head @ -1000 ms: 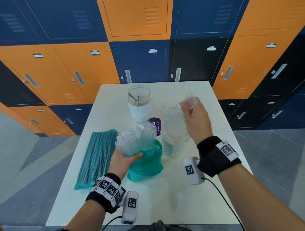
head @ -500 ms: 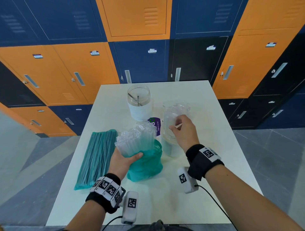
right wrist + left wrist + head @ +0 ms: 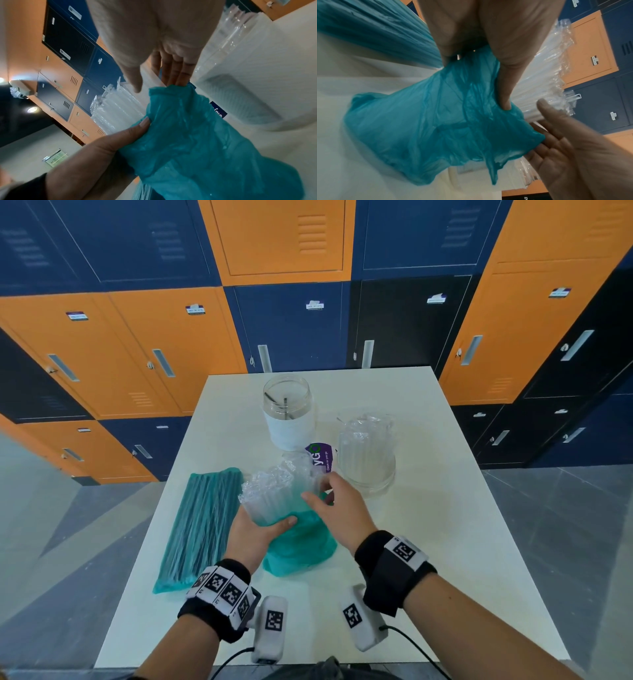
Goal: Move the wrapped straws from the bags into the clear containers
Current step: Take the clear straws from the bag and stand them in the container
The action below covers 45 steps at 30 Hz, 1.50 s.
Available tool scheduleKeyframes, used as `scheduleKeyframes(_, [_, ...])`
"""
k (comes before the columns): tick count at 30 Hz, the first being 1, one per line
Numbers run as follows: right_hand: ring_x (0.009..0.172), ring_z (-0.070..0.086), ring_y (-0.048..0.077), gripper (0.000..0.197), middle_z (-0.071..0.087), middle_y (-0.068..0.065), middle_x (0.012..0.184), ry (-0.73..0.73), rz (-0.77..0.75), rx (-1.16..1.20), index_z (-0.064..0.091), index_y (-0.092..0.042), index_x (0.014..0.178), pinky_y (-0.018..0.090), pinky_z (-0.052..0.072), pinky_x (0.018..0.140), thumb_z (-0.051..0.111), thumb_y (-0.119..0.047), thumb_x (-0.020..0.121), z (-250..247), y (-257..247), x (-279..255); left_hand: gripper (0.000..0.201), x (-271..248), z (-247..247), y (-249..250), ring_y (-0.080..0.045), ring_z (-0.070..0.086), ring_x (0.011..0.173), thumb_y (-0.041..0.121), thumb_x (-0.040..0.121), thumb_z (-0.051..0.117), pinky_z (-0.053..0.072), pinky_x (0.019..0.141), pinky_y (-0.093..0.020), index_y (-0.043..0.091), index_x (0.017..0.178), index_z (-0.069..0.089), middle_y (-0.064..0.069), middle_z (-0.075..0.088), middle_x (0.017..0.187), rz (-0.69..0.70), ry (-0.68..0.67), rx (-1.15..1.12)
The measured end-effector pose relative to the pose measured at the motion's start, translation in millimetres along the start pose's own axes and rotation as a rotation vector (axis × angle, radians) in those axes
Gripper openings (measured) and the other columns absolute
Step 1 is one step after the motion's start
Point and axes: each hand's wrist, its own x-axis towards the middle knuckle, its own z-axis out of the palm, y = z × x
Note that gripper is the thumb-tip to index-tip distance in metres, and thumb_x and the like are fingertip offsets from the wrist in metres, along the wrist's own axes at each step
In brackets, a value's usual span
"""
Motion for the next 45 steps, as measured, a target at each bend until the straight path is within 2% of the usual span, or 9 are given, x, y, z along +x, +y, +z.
scheduleKeyframes(2, [0.064, 0.045, 0.006, 0.021, 0.049, -0.010, 0.076, 0.008, -0.001, -0.045, 0.045, -0.025, 0.082, 0.021, 0.038, 0.065, 0.064, -0.030, 0.091, 1.5, 4.4, 1.3, 0.068, -0.3, -0.4, 0.1, -0.005, 0.069, 0.094, 0.005, 0.065, 0.087, 0.056, 0.076, -0.019, 0.016, 0.124, 0.055, -0.001, 0.070, 0.111, 0.003, -0.001, 0.003])
scheduleKeyframes(7, [0.080, 0.052, 0.019, 0.025, 0.055, 0.004, 0.082, 0.106, -0.061, -0.132, 0.052, -0.014, 0.081, 0.031, 0.043, 0.071, 0.058, -0.035, 0.093, -4.9, 10.8, 0.0, 0.071, -0.9, -0.5, 1.2, -0.004, 0.066, 0.099, 0.004, 0.066, 0.087, 0.055, 0.076, -0.016, 0.016, 0.127, 0.052, 0.001, 0.068, 0.113, 0.008, 0.011, 0.006])
scheduleKeyframes(13, [0.063, 0.052, -0.008, 0.023, 0.051, -0.015, 0.067, 0.155, -0.144, 0.032, 0.045, -0.017, 0.079, 0.011, 0.037, 0.060, 0.054, -0.025, 0.098, -29.4, -12.1, -0.9, 0.070, -0.7, 0.9, 2.9, -0.015, 0.065, 0.103, 0.005, 0.065, 0.087, 0.052, 0.095, -0.039, 0.017, 0.125, 0.053, -0.001, 0.068, 0.113, -0.006, 0.024, 0.010])
scheduleKeyframes(17, [0.072, 0.061, 0.001, 0.020, 0.070, -0.003, 0.085, 0.180, -0.209, 0.063, 0.050, -0.013, 0.093, 0.025, 0.048, 0.070, 0.047, -0.031, 0.101, -59.1, -32.2, 12.0, 0.072, -1.1, 3.7, 4.7, -0.015, 0.066, 0.103, 0.003, 0.065, 0.087, 0.052, 0.092, -0.036, 0.013, 0.127, 0.053, -0.004, 0.068, 0.114, -0.004, 0.017, 0.004])
scheduleKeyframes(27, [0.076, 0.060, 0.007, 0.031, 0.064, -0.013, 0.089, 0.540, -0.343, -0.026, 0.050, -0.011, 0.108, 0.045, 0.054, 0.069, 0.037, -0.039, 0.102, -133.0, -78.4, 29.0, 0.064, -2.6, 6.0, 7.7, -0.003, 0.066, 0.092, 0.002, 0.067, 0.086, 0.054, 0.087, -0.030, 0.017, 0.120, 0.053, 0.003, 0.068, 0.106, -0.019, 0.010, 0.007])
scheduleKeyframes(32, [0.074, 0.057, 0.017, 0.022, 0.057, 0.000, 0.095, 0.515, -0.259, -0.141, 0.053, -0.015, 0.096, 0.042, 0.054, 0.072, 0.047, -0.035, 0.099, -126.2, -42.9, 34.1, 0.070, -1.6, 5.8, 6.4, -0.008, 0.064, 0.100, 0.006, 0.065, 0.088, 0.051, 0.090, -0.032, 0.017, 0.125, 0.052, 0.003, 0.067, 0.111, -0.004, 0.023, 0.048])
scheduleKeyframes(38, [0.090, 0.058, 0.023, 0.026, 0.061, 0.003, 0.092, 0.379, 0.015, -0.310, 0.067, -0.008, 0.085, 0.034, 0.049, 0.083, 0.065, -0.033, 0.090, -101.7, 31.3, 41.6, 0.066, -2.3, 7.9, 8.7, 0.000, 0.063, 0.092, 0.001, 0.067, 0.085, 0.052, 0.080, -0.021, 0.019, 0.120, 0.051, 0.007, 0.066, 0.105, -0.009, 0.023, 0.030])
scheduleKeyframes(42, [0.085, 0.049, 0.022, 0.033, 0.046, 0.001, 0.085, 0.385, 0.100, -0.316, 0.057, -0.006, 0.075, 0.029, 0.040, 0.075, 0.067, -0.035, 0.088, -90.1, 41.1, 34.7, 0.067, -1.4, 7.0, 6.9, 0.000, 0.064, 0.093, 0.001, 0.066, 0.086, 0.053, 0.075, -0.014, 0.017, 0.122, 0.052, 0.004, 0.067, 0.108, -0.011, 0.021, 0.031])
scheduleKeyframes(45, [0.077, 0.051, 0.021, 0.027, 0.052, -0.001, 0.079, 0.368, 0.134, -0.360, 0.056, -0.011, 0.084, 0.029, 0.038, 0.068, 0.064, -0.035, 0.090, -87.9, 38.4, 34.2, 0.070, -1.6, 6.9, 7.7, -0.003, 0.064, 0.097, 0.003, 0.065, 0.087, 0.052, 0.084, -0.025, 0.015, 0.124, 0.051, 0.002, 0.067, 0.110, -0.016, 0.026, 0.031])
